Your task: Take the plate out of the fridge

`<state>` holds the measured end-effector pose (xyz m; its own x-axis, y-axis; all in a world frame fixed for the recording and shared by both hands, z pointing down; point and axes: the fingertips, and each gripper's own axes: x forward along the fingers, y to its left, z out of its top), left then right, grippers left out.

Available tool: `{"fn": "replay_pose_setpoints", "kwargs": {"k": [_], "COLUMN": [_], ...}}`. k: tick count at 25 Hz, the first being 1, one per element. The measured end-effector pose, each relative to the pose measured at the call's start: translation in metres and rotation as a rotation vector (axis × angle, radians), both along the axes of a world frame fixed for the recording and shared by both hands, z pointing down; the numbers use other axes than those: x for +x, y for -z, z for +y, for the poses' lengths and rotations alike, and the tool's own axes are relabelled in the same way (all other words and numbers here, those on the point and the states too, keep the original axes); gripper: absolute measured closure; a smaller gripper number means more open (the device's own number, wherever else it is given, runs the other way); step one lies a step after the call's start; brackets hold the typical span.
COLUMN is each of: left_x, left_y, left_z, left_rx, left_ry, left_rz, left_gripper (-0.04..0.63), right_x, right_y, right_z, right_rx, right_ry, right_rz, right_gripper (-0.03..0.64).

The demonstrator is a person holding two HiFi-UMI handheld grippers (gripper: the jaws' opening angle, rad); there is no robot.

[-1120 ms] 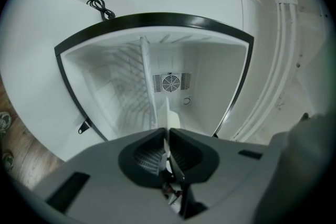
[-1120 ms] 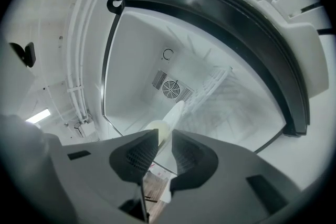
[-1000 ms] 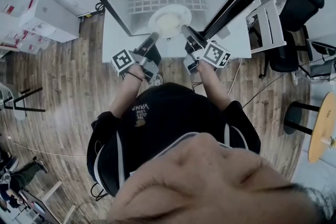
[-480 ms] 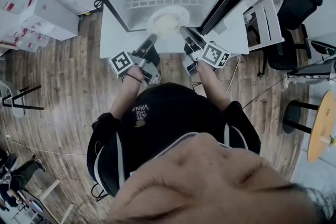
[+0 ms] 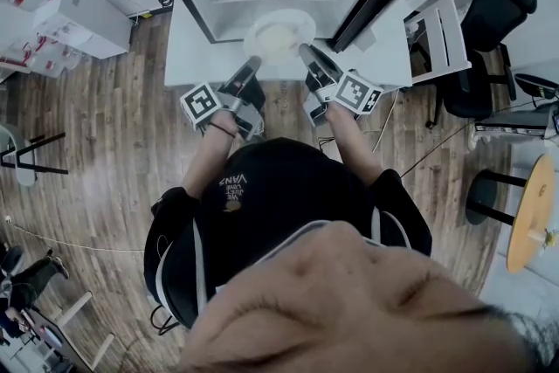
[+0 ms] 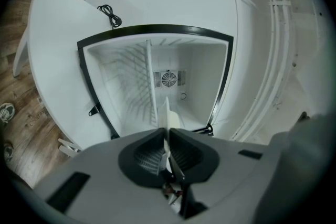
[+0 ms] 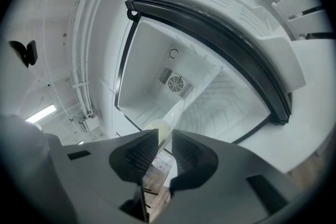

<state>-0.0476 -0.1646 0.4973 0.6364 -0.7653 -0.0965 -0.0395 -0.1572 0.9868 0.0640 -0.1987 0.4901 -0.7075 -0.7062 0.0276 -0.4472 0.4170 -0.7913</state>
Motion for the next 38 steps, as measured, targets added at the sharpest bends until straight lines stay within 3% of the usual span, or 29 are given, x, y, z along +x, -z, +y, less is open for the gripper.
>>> {"fn": "replay_pose_setpoints", "kwargs": {"k": [38], "left_x": [0.022], "left_y": [-0.006], "left_z": [0.069], "left_rx": [0.002], "left_ry": [0.036], "left_rz": [0.013], "left_gripper": [0.554], "right_x": [0.021], "right_y": [-0.004], "right_z": [0.066], "right_rx": [0.014], "right_ry": [0.035], "right_rz": [0.011], "right_gripper": [0.529]}}
